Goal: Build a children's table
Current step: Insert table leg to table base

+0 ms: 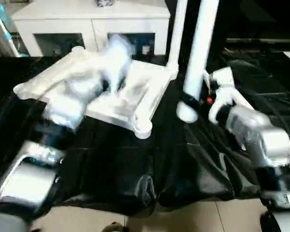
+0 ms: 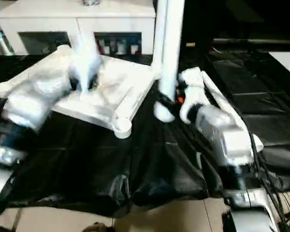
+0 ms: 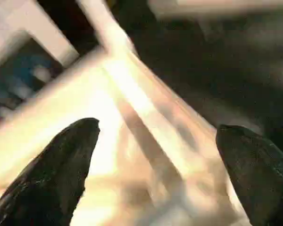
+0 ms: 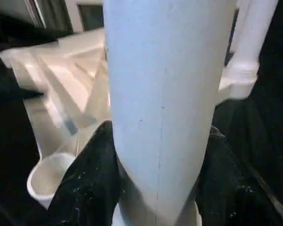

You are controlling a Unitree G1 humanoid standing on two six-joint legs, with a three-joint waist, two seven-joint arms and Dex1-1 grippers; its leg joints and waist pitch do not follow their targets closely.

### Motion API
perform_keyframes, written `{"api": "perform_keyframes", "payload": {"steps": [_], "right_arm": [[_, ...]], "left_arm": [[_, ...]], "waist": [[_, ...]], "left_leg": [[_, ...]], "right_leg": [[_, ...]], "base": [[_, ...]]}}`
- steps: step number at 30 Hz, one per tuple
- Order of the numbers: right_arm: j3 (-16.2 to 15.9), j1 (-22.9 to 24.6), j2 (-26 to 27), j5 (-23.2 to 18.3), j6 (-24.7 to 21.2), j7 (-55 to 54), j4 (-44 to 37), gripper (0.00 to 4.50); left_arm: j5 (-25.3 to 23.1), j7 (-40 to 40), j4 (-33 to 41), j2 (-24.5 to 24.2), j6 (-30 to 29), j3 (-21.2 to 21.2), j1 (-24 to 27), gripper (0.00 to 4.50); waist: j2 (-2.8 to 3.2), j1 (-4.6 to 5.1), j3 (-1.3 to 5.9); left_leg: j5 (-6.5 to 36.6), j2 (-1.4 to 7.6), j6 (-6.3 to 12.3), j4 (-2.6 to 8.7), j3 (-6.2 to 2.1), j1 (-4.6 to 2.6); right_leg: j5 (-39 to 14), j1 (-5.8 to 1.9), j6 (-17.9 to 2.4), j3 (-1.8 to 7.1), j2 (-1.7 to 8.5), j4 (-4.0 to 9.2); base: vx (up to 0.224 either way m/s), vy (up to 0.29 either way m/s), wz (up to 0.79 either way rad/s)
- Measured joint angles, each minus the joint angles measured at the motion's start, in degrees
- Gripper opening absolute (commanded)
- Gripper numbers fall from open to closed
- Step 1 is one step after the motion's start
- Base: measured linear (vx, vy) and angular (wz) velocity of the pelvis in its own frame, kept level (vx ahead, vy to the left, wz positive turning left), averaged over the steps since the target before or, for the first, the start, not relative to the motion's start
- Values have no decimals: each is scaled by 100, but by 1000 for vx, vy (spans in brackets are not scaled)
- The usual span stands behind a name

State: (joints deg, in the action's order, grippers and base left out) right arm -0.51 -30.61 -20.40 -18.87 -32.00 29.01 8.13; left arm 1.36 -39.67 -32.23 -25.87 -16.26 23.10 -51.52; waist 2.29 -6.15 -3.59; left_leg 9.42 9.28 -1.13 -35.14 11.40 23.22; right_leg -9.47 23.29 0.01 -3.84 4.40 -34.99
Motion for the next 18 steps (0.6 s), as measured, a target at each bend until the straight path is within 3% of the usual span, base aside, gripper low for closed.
{"api": "perform_keyframes", "payload": {"steps": [3,9,18], "right_arm": [[-33,136,11,-5,-5,26,-200,185],[-36,357,-10,-72,-103,53,-572,185],[-35,555,-63,-88,-154,161,-816,185]], "left_arm": [[-240,-582,-309,-58,439,364,-28,450],[-707,-1214,-1485,-42,1424,610,-372,450],[-1157,-1347,-2374,-22,1963,884,-780,450]], "waist": [[6,-11,-1],[32,20,-3],[39,109,-3]], "left_leg": [[1,0,1,0,0,2],[-2,0,-1,-3,0,-20],[-1,1,0,-3,0,-21]], "right_leg": [[2,1,-5,-1,0,-1],[11,-13,-19,0,0,-1],[17,-13,-28,0,1,0]], "base": [[0,0,0],[0,0,0],[0,0,0]]}}
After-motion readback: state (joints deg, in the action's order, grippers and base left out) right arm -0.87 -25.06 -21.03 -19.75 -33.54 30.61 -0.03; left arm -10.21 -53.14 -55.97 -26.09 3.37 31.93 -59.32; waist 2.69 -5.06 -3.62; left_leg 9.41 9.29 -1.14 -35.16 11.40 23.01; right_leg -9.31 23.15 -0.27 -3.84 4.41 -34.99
